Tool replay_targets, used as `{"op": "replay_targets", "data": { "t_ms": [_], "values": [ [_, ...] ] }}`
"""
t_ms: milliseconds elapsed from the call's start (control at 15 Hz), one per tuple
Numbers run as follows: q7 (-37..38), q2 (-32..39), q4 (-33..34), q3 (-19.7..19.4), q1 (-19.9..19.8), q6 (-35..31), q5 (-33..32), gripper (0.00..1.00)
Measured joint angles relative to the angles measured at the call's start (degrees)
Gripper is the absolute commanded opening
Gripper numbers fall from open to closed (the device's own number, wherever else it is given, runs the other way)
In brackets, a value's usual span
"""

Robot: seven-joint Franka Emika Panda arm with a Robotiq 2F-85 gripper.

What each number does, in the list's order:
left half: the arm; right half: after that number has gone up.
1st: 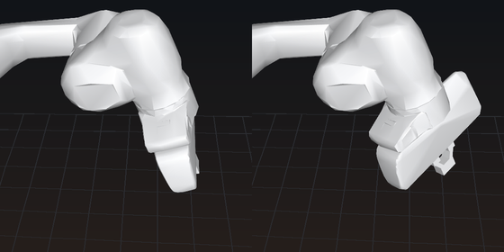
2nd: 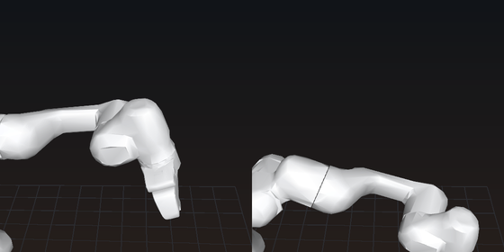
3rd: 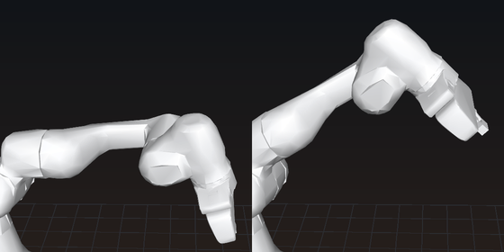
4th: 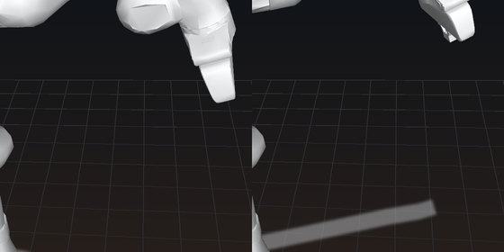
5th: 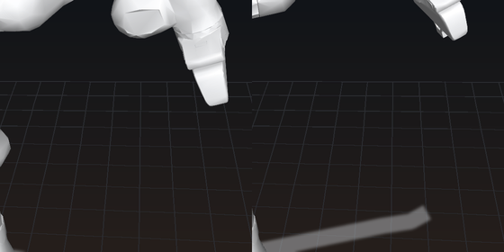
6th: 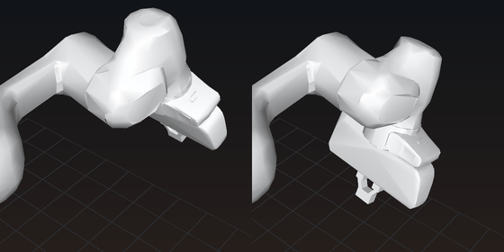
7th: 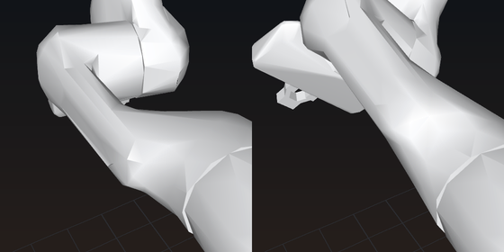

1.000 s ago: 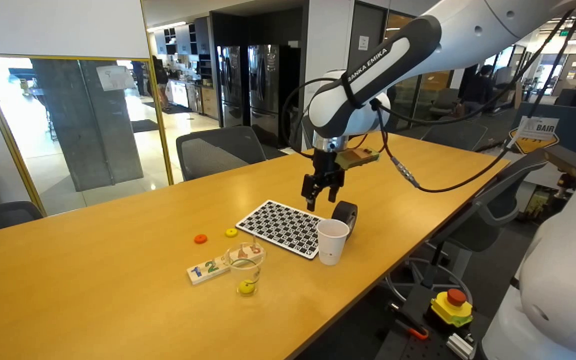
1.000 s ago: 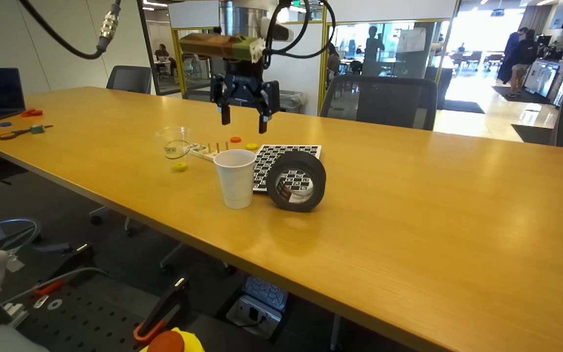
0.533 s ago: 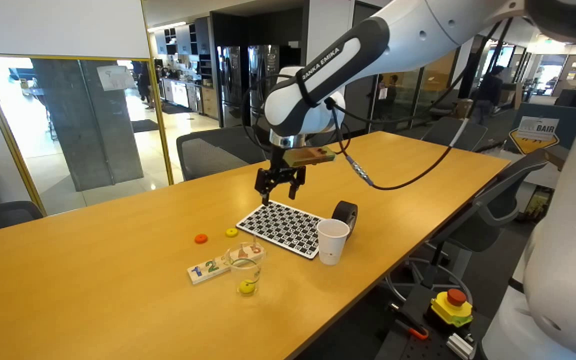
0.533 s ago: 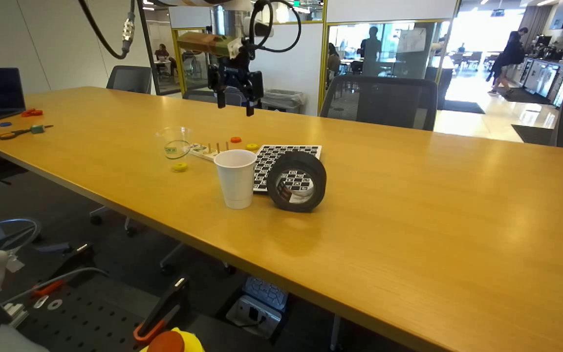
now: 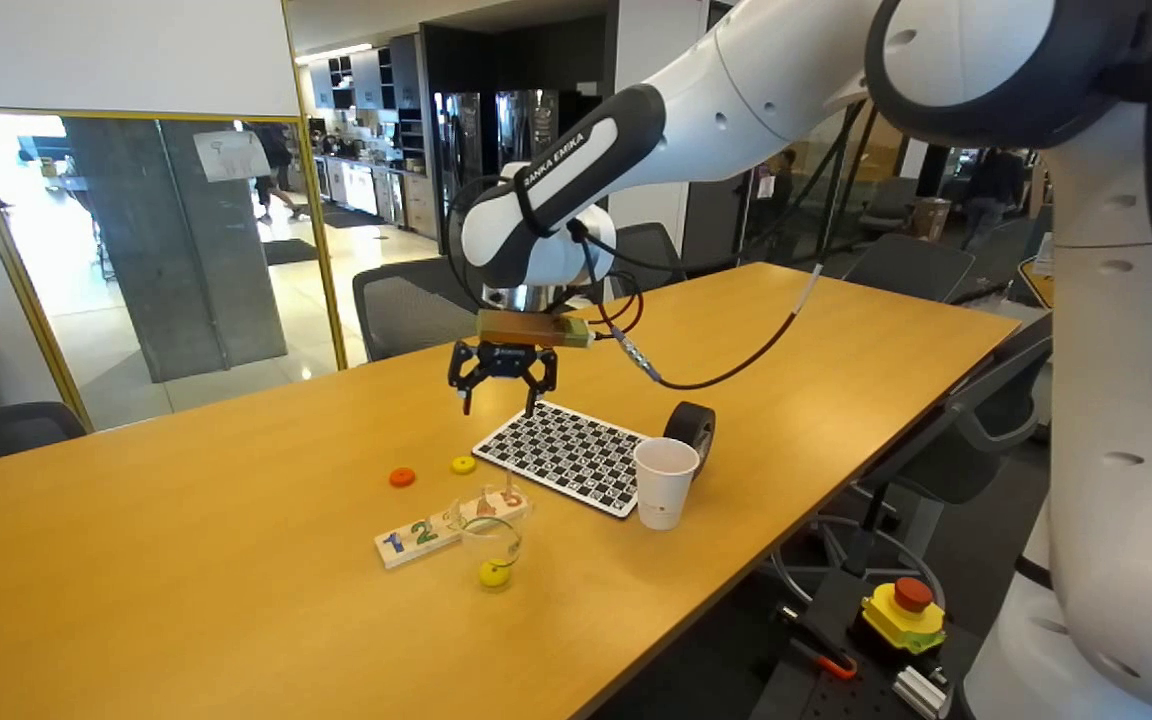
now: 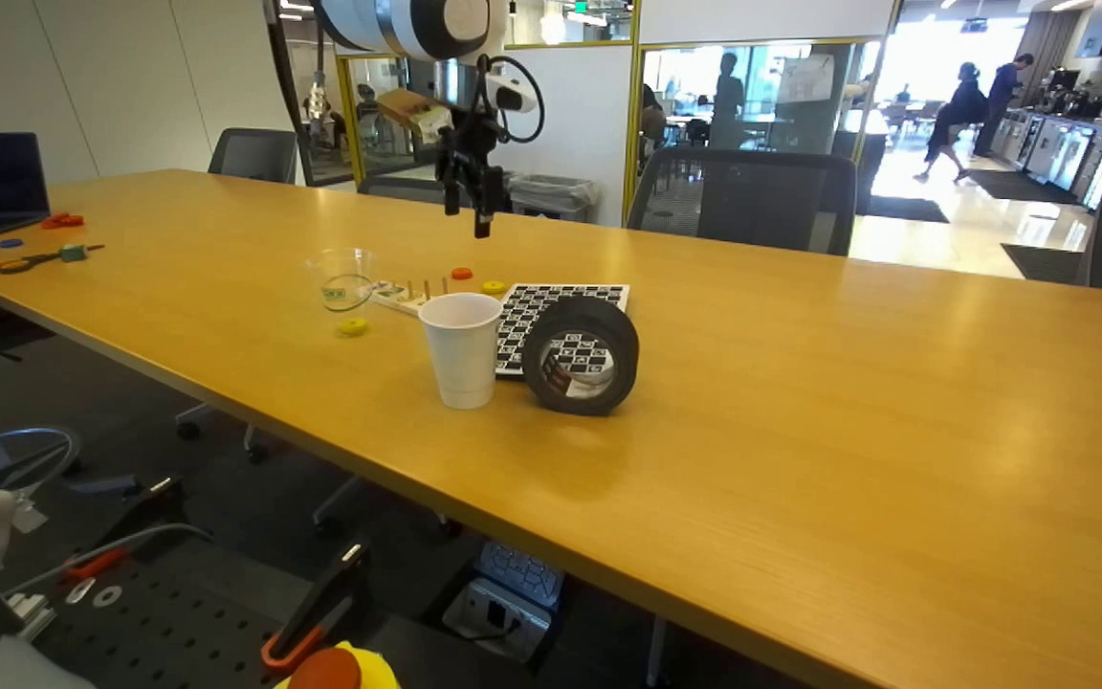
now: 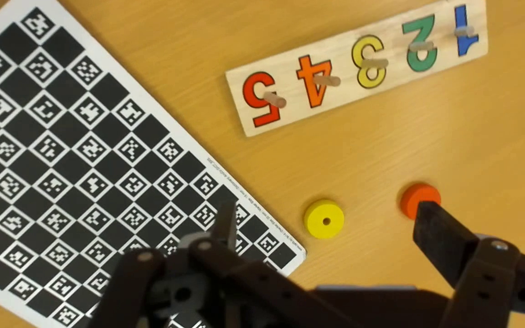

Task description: Put the orange rings in the white cup and put the yellow rings in the clear cup

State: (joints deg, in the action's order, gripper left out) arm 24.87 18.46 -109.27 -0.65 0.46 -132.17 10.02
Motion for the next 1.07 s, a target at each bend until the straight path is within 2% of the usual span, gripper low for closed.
{"op": "replay_targets", "data": {
  "t_ms": [533,800,1067],
  "values": [
    [24.57,15.44,16.35,-3.43,2.36,0.04,0.00,1.00],
    [36.89,19.76,20.34,-5.50,3.78,0.09,-0.02,1.00],
    [44.33,21.98,22.02,-5.77,4.07,0.98,-0.02,1.00]
  ]
}}
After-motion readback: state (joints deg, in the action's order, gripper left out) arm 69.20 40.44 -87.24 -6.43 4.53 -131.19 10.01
